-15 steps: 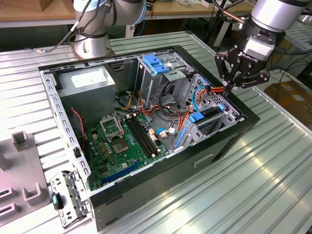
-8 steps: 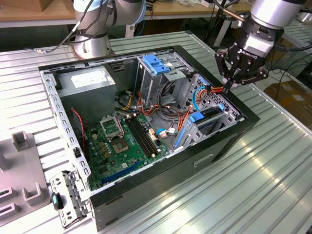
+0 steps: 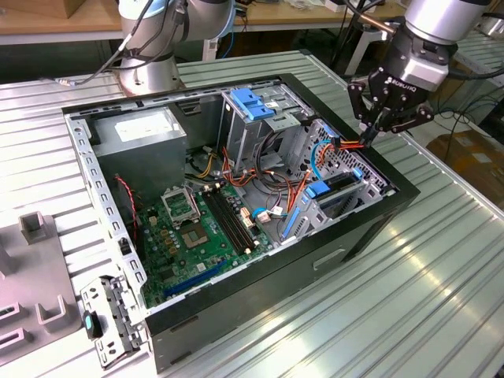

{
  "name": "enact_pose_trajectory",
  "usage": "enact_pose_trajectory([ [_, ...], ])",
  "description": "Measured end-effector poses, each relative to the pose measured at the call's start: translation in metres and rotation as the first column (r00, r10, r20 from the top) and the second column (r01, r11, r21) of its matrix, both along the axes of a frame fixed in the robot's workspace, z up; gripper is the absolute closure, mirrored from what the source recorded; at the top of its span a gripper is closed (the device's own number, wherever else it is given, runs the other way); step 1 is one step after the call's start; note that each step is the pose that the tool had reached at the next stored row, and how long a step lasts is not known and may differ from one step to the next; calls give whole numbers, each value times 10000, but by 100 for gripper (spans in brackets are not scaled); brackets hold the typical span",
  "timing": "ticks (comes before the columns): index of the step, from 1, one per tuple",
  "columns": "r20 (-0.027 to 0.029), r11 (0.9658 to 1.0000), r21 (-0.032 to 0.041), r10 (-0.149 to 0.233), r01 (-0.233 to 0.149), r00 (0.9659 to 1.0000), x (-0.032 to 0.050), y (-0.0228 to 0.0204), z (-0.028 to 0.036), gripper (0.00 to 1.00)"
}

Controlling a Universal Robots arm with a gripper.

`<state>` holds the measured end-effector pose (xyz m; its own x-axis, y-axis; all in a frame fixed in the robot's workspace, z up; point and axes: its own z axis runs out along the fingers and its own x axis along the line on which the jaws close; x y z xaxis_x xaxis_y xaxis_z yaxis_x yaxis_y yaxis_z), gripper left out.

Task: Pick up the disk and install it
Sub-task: 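Insert the first disk wire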

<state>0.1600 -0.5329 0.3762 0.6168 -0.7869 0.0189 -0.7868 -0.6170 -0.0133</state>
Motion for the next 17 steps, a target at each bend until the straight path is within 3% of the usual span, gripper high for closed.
enact_pose_trajectory([
  [5, -2, 9979, 1, 647, -647, 9979, 20, -1, -1, 75],
  [7, -2, 9940, 2, 1093, -1093, 9940, 49, 0, -3, 68],
  [11, -2, 9877, 2, 1561, -1561, 9877, 81, 0, -6, 68],
  [13, -2, 9822, 2, 1879, -1879, 9822, 102, 5, -30, 68],
  [17, -1, 9795, 4, 2016, -2016, 9795, 111, 25, -104, 68],
])
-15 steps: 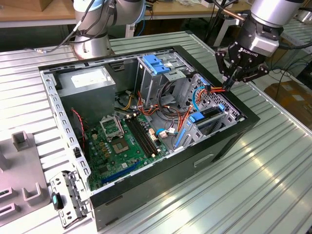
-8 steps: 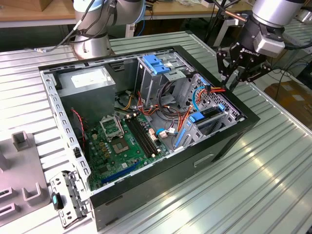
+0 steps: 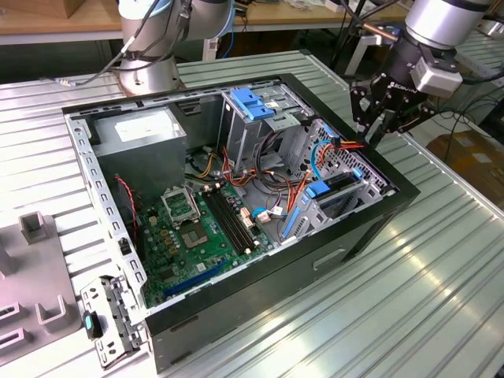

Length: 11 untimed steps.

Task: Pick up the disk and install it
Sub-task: 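Insert the first disk wire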

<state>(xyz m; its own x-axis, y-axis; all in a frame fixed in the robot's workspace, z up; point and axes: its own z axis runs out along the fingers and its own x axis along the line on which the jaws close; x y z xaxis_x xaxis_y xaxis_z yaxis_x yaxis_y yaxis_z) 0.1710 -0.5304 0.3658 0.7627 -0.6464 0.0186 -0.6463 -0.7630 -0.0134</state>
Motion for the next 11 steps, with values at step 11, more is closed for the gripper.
enact_pose_trajectory([
  [11, 0, 9998, -9, 186, -186, 9998, -3, 6, 45, 83],
])
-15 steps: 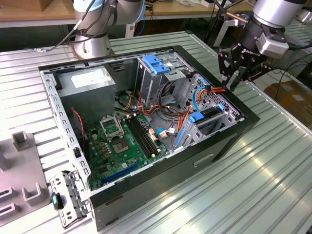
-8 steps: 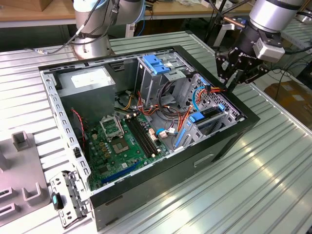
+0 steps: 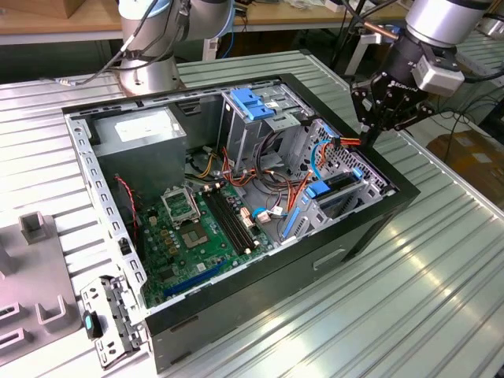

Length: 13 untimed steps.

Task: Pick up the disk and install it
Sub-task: 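Insert the first disk wire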

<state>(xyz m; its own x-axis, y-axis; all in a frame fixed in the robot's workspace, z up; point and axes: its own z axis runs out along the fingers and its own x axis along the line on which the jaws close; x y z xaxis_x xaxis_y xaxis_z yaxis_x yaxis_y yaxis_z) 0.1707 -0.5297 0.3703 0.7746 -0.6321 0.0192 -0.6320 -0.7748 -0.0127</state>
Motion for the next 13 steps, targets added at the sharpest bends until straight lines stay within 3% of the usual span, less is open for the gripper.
enact_pose_trajectory([
  [7, 0, 10000, 2, -40, 40, 10000, -144, -12, -4, 83],
  [10, 0, 9999, -1, -115, 115, 9999, -162, -13, -5, 83],
  [13, 0, 9989, 0, -464, 464, 9989, -164, -12, -7, 83],
])
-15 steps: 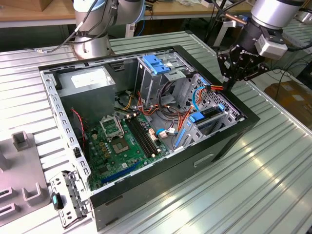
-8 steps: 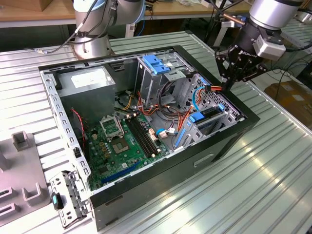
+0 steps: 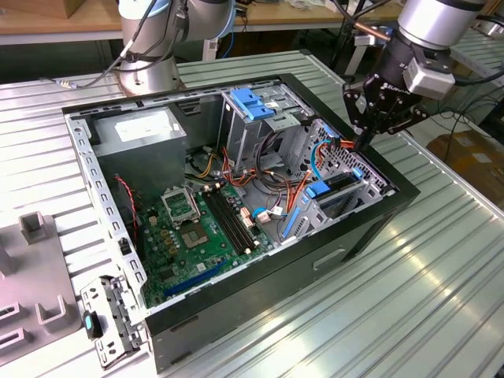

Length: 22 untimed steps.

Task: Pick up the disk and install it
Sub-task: 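Insert the first disk wire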

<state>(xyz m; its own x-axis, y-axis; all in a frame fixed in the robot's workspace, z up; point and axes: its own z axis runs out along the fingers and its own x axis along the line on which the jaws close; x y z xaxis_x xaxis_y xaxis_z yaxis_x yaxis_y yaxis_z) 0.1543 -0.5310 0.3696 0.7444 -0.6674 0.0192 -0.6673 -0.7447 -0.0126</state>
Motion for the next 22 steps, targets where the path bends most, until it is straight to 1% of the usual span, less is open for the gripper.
enact_pose_trajectory([
  [2, 0, 9990, 1, -445, 445, 9990, 0, 0, -2, 83],
  [3, 0, 9983, 0, -582, 582, 9983, 0, 0, -2, 83],
  [8, 1, 9980, 0, -631, 631, 9980, -72, 0, -5, 83],
  [10, 1, 9969, 1, -784, 784, 9969, -75, -1, -6, 83],
  [11, 1, 9946, -1, -1036, 1036, 9946, -76, 0, -5, 83],
  [13, 1, 9911, 1, -1330, 1330, 9911, -76, 0, -6, 83],
  [14, 0, 9887, 0, -1499, 1499, 9887, -76, 0, -6, 83],
  [16, 0, 9847, 1, -1742, 1742, 9847, -76, 0, -6, 83],
  [17, 1, 9820, 0, -1890, 1890, 9820, -76, 0, -6, 83],
  [19, 0, 9778, 1, -2094, 2094, 9778, -77, 0, -6, 83],
  [22, 0, 9701, 0, -2425, 2425, 9701, -77, 0, -6, 83],
])
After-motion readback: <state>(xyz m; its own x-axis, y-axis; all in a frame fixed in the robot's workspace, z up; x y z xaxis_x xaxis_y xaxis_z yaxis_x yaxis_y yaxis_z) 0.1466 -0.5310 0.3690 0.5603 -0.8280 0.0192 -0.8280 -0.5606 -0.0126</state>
